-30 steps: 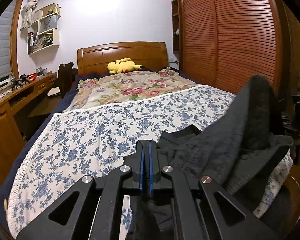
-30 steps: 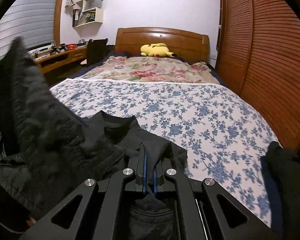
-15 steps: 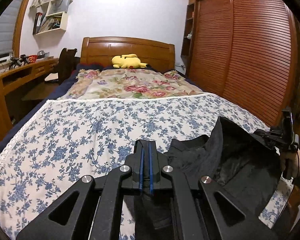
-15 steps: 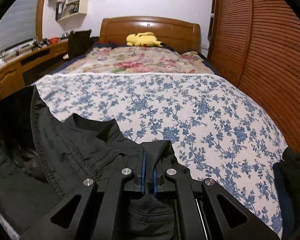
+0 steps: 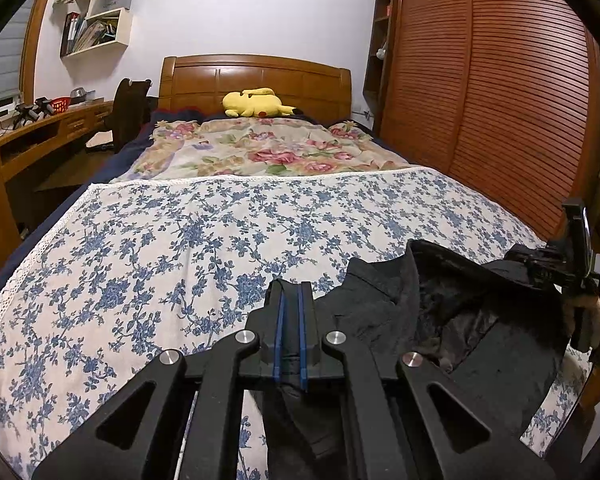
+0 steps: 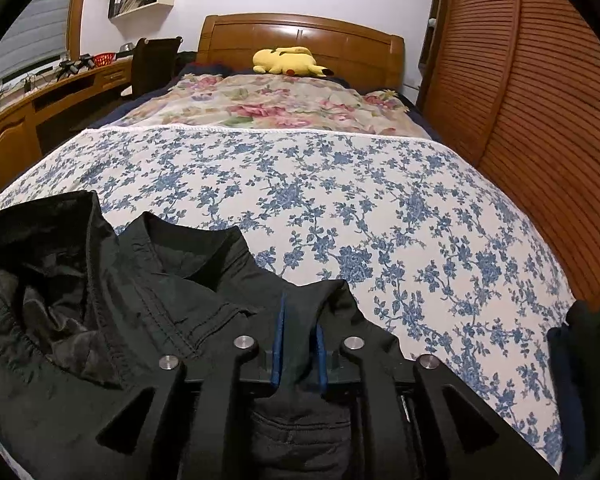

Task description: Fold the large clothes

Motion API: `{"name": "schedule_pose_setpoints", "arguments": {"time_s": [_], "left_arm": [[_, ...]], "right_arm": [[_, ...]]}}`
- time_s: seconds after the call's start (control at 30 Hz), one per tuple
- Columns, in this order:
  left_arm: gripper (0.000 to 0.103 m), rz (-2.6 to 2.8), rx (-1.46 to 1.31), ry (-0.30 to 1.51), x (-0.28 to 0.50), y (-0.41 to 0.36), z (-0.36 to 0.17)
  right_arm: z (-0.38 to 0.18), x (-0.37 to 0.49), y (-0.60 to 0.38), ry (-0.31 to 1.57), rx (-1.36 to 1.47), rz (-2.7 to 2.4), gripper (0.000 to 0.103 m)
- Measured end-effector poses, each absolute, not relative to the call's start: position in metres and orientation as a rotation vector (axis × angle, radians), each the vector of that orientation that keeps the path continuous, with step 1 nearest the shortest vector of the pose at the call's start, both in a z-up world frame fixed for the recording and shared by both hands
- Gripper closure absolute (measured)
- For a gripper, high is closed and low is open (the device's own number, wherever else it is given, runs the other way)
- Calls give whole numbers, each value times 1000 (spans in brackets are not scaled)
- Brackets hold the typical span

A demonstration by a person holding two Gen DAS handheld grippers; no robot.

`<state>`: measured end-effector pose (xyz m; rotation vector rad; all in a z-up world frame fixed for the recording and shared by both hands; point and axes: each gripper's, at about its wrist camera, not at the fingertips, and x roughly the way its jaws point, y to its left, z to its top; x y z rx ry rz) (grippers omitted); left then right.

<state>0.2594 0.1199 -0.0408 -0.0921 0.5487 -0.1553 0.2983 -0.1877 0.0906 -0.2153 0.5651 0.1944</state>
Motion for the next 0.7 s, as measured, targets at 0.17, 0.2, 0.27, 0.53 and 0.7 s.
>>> {"name": "schedule_pose_setpoints", "arguments": {"time_s": [0.17, 0.2, 0.27, 0.53, 0.7], "left_arm": [[94, -161, -85, 568, 255, 119, -43], [93, -160, -79, 567, 254, 120, -42], [90, -153, -70, 552, 248, 121, -40], [69, -163, -88, 536, 237, 133, -37], [60, -177, -99, 548, 234, 140, -43]], "right_arm": [[103, 289, -184, 548, -223, 202, 55], [106, 286, -183, 549, -216, 212, 52], [109, 281, -180, 545, -209, 225, 45], [103, 262, -135, 569, -284, 368, 41], [89, 251, -97, 604, -345, 488, 40]]}}
